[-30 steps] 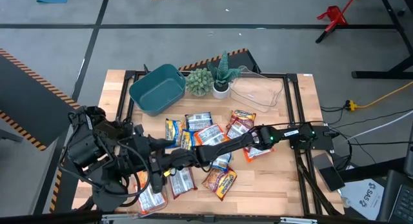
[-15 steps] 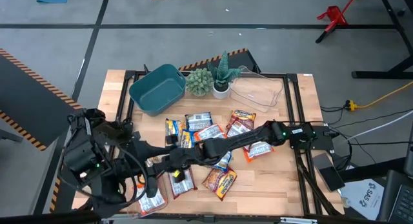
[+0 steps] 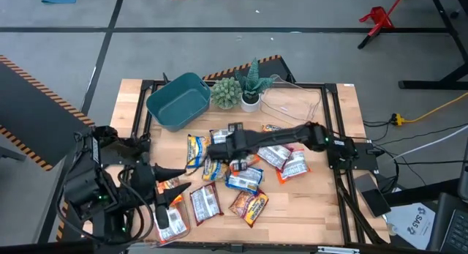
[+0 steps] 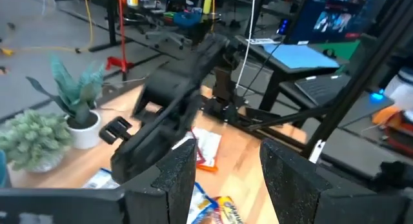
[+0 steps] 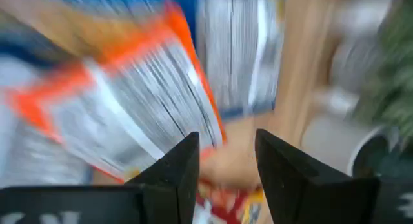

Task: Sort Maruchan noodles
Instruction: Put the red noodle pack into the top transparent bin

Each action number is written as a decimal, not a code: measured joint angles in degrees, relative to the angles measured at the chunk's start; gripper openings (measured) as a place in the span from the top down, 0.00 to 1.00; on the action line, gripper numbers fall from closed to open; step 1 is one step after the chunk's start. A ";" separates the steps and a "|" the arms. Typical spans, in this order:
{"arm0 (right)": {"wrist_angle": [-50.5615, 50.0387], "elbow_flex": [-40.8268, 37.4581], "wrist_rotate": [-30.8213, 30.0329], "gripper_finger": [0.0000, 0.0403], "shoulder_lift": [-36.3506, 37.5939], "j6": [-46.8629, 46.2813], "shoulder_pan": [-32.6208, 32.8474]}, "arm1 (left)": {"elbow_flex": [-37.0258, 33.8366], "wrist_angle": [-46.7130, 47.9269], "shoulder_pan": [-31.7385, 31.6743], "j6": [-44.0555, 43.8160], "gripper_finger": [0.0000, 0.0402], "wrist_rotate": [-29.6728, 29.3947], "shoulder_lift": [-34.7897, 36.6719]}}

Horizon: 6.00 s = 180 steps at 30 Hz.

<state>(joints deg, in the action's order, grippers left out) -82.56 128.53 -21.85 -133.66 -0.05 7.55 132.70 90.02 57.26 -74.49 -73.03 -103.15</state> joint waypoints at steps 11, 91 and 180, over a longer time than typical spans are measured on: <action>14.06 -46.63 2.69 0.66 31.81 -10.29 -0.33 | -5.97 0.00 -1.65 0.32 0.59 0.33 0.02; 64.01 -95.51 7.06 1.00 65.79 -50.67 3.28 | -20.74 -39.67 -33.36 43.39 0.59 34.31 0.07; 62.38 -106.14 9.45 0.46 85.04 -56.29 -0.02 | -56.50 -96.39 -54.27 47.21 0.90 58.83 -18.70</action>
<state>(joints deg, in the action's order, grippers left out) -20.17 22.39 -12.40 -48.62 -56.34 7.53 76.20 -6.37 2.99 -27.29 -14.20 -121.85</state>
